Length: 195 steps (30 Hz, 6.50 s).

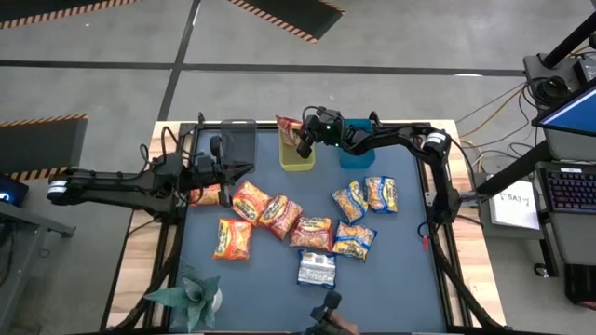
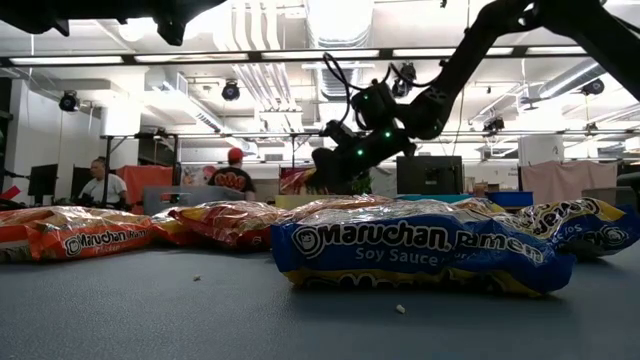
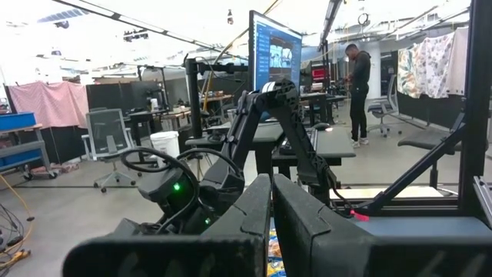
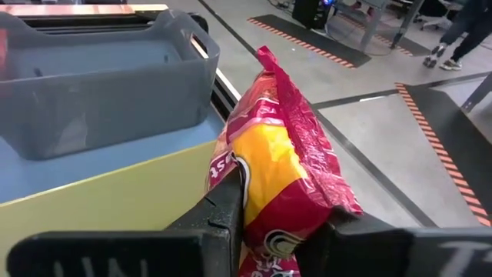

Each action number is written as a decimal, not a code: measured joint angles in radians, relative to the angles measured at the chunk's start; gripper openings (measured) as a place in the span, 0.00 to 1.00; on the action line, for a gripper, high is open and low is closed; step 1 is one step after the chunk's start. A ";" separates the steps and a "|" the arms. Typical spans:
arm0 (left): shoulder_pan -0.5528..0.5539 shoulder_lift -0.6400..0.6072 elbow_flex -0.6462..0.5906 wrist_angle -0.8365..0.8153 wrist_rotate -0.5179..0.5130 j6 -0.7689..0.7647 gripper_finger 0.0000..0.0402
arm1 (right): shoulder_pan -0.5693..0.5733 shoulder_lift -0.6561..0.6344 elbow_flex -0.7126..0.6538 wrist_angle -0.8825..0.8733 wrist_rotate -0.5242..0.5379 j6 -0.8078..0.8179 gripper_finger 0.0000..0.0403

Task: Sort Maruchan noodles
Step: Put the red noodle pack into the yellow bin, then put the orange noodle pack into the black bin

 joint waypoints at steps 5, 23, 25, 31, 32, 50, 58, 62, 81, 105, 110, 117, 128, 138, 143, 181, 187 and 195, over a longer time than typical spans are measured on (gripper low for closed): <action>0.000 0.000 0.000 0.000 0.000 0.000 0.00 | 0.000 -0.011 0.000 -0.030 0.023 0.005 0.20; 0.000 0.000 -0.001 -0.005 0.000 0.000 0.00 | -0.001 -0.086 0.067 -0.247 0.079 0.036 0.39; 0.000 0.000 -0.001 -0.008 0.000 0.000 0.00 | 0.000 -0.113 0.088 -0.320 0.078 0.030 0.39; 0.000 0.013 -0.001 -0.018 -0.003 -0.002 0.00 | 0.016 -0.248 0.109 -0.576 0.068 0.049 0.39; 0.000 0.017 -0.001 -0.020 -0.009 -0.005 0.00 | 0.025 -0.274 0.099 -0.603 0.067 0.050 0.39; 0.000 0.239 0.010 -0.089 -0.184 -0.326 0.00 | 0.271 -0.782 -0.469 -0.452 -0.030 0.154 0.39; -0.008 0.425 0.283 -0.965 -0.242 -0.879 0.00 | 0.289 -0.912 -0.580 -0.386 -0.029 0.143 0.39; -0.022 0.550 0.401 -1.288 -0.200 -0.977 0.00 | 0.289 -0.942 -0.587 -0.383 -0.029 0.128 0.39; 0.006 0.660 0.370 -1.348 -0.129 -0.986 0.48 | 0.289 -0.934 -0.603 -0.385 -0.037 0.092 0.38; 0.093 0.607 0.110 -0.942 -0.052 -0.939 0.53 | 0.289 -0.933 -0.615 -0.382 -0.037 0.101 0.39; 0.092 0.605 0.109 -0.934 -0.051 -0.935 0.44 | 0.289 -0.933 -0.615 -0.382 -0.037 0.103 0.39; 0.092 0.607 0.124 -0.936 -0.047 -0.916 0.22 | 0.289 -0.933 -0.615 -0.382 -0.037 0.110 0.39; 0.087 0.607 0.149 -0.940 -0.044 -0.868 0.01 | 0.289 -0.933 -0.615 -0.382 -0.037 0.115 0.39; 0.033 0.499 0.227 -0.945 -0.042 -0.705 0.00 | 0.289 -0.933 -0.631 -0.382 -0.037 0.115 0.39; 0.032 0.420 0.275 -0.935 -0.046 -0.578 0.00 | 0.289 -0.933 -0.637 -0.382 -0.037 0.116 0.39; 0.617 0.616 0.556 -1.037 -0.447 0.738 0.00 | 0.299 -0.933 -0.647 -0.382 -0.037 0.113 0.39; 0.689 0.661 0.556 -0.918 -0.377 0.796 0.00 | 0.299 -0.933 -0.647 -0.382 -0.037 0.104 0.39; 0.717 0.708 0.556 -0.868 -0.381 0.905 0.00 | 0.299 -0.933 -0.647 -0.382 -0.037 0.105 0.39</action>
